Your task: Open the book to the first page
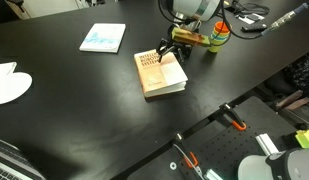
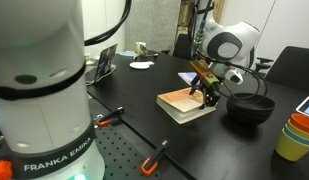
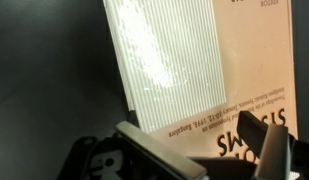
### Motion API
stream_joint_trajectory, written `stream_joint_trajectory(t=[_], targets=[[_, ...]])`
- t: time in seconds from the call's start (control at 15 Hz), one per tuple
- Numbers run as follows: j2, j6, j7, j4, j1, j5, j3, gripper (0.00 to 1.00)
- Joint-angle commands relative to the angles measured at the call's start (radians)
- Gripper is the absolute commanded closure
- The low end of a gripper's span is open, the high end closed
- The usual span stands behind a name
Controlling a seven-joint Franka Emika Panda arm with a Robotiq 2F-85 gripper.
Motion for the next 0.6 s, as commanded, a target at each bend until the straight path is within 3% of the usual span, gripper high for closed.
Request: stream_joint_trajectory(t=[0.0,0.53], targets=[[-0.103,0.009,0.057,-0.052,0.077,-0.069,-0.022,0.00],[-0.258,0.021,0.333,-0.115,0.246,-0.287,-0.069,0.00]])
